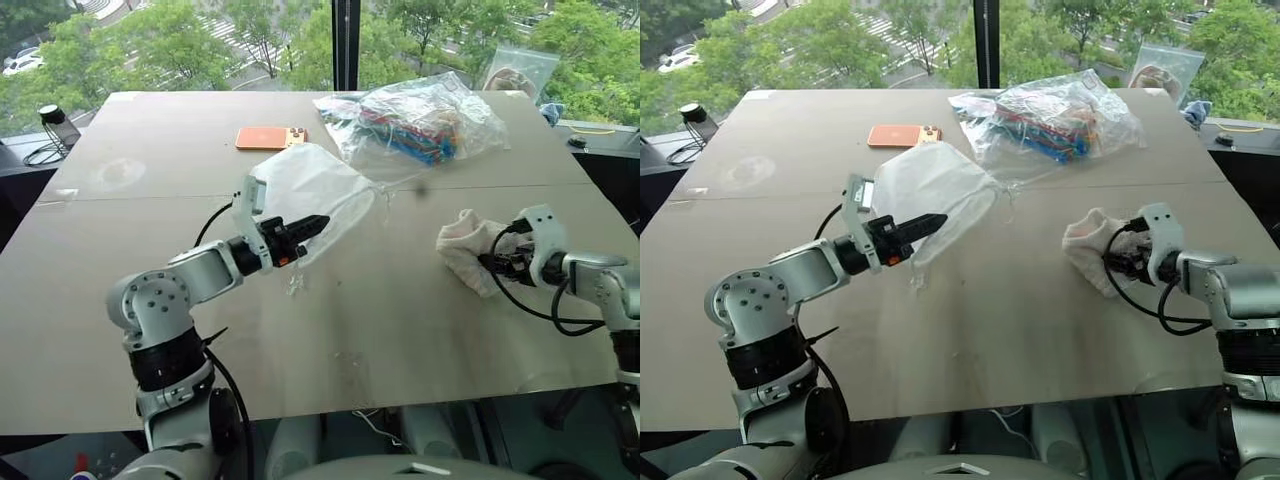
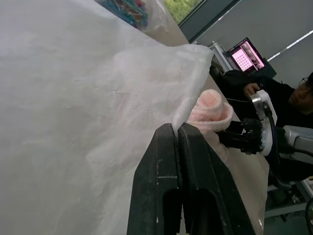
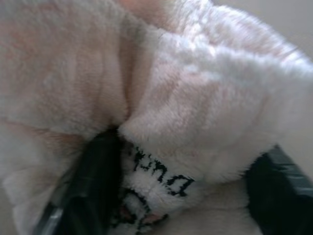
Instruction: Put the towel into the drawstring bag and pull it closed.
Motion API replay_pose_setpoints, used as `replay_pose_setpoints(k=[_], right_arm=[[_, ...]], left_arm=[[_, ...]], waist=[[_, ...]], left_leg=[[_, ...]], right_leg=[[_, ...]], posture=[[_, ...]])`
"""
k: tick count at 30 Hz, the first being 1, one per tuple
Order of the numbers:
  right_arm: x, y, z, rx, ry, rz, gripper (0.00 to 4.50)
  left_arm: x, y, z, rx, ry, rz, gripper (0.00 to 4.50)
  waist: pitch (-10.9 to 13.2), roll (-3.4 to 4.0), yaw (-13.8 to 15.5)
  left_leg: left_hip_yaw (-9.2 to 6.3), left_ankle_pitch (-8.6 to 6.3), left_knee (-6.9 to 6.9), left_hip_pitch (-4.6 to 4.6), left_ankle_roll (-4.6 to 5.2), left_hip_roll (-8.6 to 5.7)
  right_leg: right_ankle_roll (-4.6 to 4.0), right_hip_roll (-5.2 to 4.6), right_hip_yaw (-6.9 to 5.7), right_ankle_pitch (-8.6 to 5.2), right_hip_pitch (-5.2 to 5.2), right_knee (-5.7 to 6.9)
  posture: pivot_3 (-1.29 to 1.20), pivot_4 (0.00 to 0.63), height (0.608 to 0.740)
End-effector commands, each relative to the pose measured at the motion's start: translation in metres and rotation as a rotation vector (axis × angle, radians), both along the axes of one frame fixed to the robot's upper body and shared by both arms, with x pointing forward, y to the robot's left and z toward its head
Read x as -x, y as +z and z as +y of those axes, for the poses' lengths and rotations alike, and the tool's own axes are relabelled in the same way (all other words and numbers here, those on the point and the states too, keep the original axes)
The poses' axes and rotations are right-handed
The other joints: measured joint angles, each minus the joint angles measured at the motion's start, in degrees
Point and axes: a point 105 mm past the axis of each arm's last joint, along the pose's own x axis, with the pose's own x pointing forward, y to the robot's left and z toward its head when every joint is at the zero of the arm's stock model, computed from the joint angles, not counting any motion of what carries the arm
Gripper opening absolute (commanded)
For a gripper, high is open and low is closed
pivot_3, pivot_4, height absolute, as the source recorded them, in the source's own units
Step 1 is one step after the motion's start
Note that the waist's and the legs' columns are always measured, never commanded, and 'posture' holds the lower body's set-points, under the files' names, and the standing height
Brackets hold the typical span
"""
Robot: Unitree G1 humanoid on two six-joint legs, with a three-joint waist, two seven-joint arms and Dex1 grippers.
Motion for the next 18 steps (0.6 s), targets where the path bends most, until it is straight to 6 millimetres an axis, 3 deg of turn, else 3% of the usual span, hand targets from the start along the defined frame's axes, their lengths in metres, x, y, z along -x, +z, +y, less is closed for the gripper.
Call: replay_pose_setpoints(k=[1,5,6,9,10,13,18], right_arm=[[0.017,-0.026,0.030,-0.061,0.118,0.079,1.76],[0.022,-0.003,0.041,-0.107,0.186,-0.058,0.18],[0.026,0.008,0.050,-0.170,0.215,-0.094,0.02],[0.056,0.052,0.088,-0.393,0.406,-0.209,0.02],[0.071,0.063,0.102,-0.467,0.482,-0.223,0.02],[0.092,0.075,0.127,-0.513,0.607,-0.237,0.02],[0.071,0.083,0.156,-0.530,0.572,-0.334,0.02]], left_arm=[[-0.001,0.016,-0.008,0.031,-0.039,-0.056,0.00],[-0.005,0.017,-0.015,0.013,-0.056,-0.068,0.00],[-0.007,0.018,-0.017,0.005,-0.056,-0.076,0.00],[-0.013,0.020,-0.027,-0.054,-0.071,-0.116,0.00],[-0.014,0.017,-0.032,-0.100,-0.080,-0.134,0.00],[-0.020,0.014,-0.041,-0.145,-0.091,-0.148,0.00],[-0.015,0.012,-0.054,-0.171,-0.182,-0.153,0.00]], waist=[[-0.01,-0.01,0.00],[0.00,0.01,0.12],[0.01,0.02,0.11],[0.16,0.19,0.35],[0.41,0.59,0.43],[0.63,0.95,0.69],[0.64,0.93,0.54]], left_leg=[[0.00,0.00,-0.01,0.02,0.00,0.04],[0.02,0.00,-0.02,-0.01,-0.01,0.07],[0.02,0.00,-0.03,-0.05,-0.01,0.07],[0.01,0.00,-0.12,-0.16,-0.01,0.07],[0.00,0.00,-0.16,-0.18,-0.01,0.07],[0.03,0.00,-0.18,-0.28,-0.01,-0.09],[-0.02,0.00,-0.18,-0.42,-0.01,-0.09]], right_leg=[[0.01,0.04,0.01,0.01,0.00,0.00],[0.08,0.09,0.06,0.04,-0.03,0.00],[0.08,0.09,0.06,0.04,-0.07,-0.01],[0.08,0.09,0.08,0.04,-0.22,-0.02],[0.06,0.10,0.07,0.04,-0.25,-0.02],[0.08,-0.05,0.09,0.04,-0.31,-0.07],[0.08,-0.06,0.01,0.04,-0.41,-0.14]], posture=[[0.00,0.150,0.740],[0.00,0.150,0.740],[0.00,0.150,0.740],[0.00,0.150,0.740],[0.00,0.150,0.740],[0.00,0.150,0.740],[0.00,0.150,0.740]])
